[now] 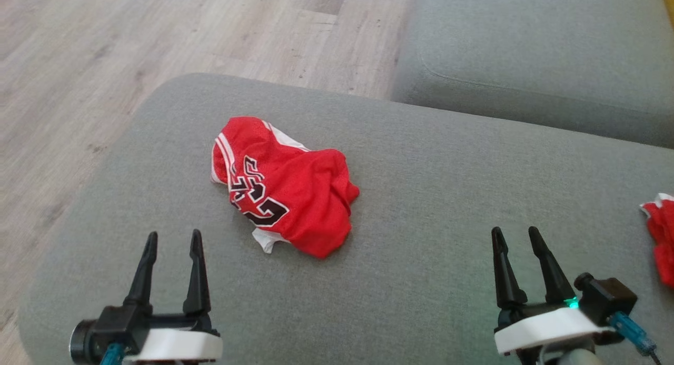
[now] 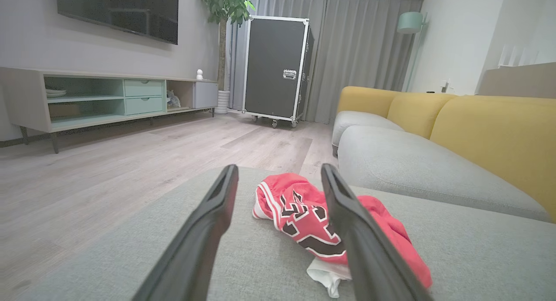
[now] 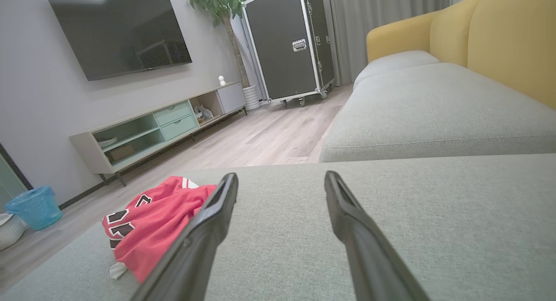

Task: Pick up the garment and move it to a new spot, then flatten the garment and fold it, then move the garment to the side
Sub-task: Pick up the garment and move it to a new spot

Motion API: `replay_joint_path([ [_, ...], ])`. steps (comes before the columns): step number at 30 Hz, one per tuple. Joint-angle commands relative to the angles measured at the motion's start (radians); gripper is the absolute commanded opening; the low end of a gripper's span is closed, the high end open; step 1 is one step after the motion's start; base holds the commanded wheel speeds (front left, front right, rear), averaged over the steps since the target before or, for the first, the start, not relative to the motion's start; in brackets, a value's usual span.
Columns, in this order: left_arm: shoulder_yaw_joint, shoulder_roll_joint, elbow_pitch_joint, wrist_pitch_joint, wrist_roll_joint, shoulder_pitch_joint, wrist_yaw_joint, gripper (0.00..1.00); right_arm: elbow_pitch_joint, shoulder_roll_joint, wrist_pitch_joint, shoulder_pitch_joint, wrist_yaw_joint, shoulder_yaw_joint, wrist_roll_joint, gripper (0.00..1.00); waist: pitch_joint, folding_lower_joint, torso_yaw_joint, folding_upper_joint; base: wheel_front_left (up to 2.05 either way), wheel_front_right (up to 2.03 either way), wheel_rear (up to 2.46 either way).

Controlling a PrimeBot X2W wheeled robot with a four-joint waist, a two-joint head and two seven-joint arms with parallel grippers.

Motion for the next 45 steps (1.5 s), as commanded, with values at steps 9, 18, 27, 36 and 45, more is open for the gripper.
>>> replay_joint_path([
  [9,0.047,0.042,0.051,0.0,0.026,-0.159,-0.042,1.0,-0.035,-0.006,-0.012,-0.048,-0.001,0.011,-0.024,1.0,0.059,0.0,-0.029,-0.0001,0.0,0.0,0.0],
  [18,-0.13,0.154,0.211,0.275,0.014,-0.518,-0.079,1.0,-0.061,-0.006,-0.012,-0.12,-0.001,-0.028,-0.052,1.0,0.191,0.0,-0.097,-0.0001,0.0,0.0,0.0],
  [27,-0.505,0.32,0.288,0.591,-0.35,-0.839,-0.08,1.0,-0.105,-0.006,-0.012,-0.215,-0.001,-0.019,-0.055,1.0,0.336,0.0,-0.201,-0.0001,0.0,0.0,0.0],
  [36,-0.726,0.442,0.378,0.755,-0.547,-0.988,-0.08,1.0,-0.161,-0.006,-0.012,-0.267,-0.001,0.018,-0.031,1.0,0.404,0.0,-0.289,-0.0001,0.0,0.0,0.0],
  [45,-0.838,0.482,0.443,0.805,-0.67,-1.021,-0.08,0.01,-0.172,-0.006,-0.012,-0.265,-0.001,0.006,-0.029,1.0,0.413,0.0,-0.329,-0.0001,0.0,0.0,0.0],
])
